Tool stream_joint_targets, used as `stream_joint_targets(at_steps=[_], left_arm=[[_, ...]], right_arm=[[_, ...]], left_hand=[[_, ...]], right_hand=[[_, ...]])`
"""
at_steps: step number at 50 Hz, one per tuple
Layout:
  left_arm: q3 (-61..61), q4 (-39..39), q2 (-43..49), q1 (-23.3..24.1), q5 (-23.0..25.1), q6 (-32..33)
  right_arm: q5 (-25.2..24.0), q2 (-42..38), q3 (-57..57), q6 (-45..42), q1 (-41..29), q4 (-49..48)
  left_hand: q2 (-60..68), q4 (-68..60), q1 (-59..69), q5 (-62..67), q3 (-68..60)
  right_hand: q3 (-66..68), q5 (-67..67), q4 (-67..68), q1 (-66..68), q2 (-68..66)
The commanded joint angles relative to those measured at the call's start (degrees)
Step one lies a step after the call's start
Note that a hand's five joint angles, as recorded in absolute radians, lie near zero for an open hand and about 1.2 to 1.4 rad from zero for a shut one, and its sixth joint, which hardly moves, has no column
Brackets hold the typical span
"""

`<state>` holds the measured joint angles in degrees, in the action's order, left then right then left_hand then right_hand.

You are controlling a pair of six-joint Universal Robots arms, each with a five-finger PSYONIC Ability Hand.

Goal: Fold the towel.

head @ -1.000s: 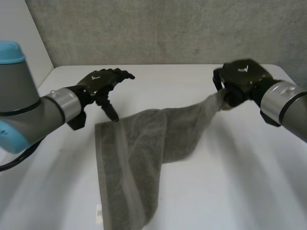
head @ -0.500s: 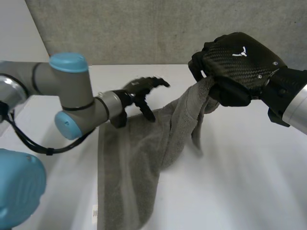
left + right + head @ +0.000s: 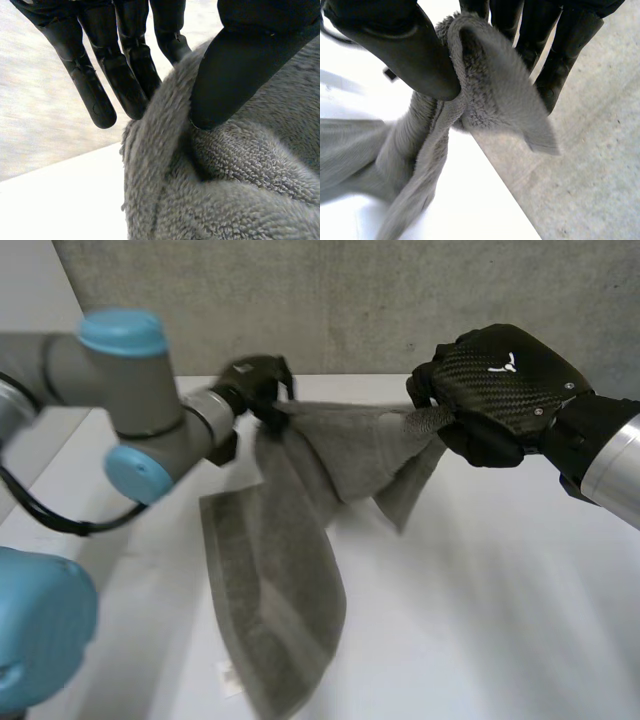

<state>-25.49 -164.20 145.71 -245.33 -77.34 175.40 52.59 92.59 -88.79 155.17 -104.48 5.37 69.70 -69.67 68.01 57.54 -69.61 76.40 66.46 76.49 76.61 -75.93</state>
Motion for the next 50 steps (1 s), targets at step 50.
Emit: stream_joint_targets(at_steps=[50], left_arm=[[3.87,-18.0,-19.93,-2.44,-7.3,12.95]], right_arm=[[26.78,-33.62,39.22,-11.29,-8.73,-37.98]], left_hand=[[10.3,-10.33,11.99,12.46,-10.39]], right_hand=[[3.6,3.54,3.51,3.39,-4.07]])
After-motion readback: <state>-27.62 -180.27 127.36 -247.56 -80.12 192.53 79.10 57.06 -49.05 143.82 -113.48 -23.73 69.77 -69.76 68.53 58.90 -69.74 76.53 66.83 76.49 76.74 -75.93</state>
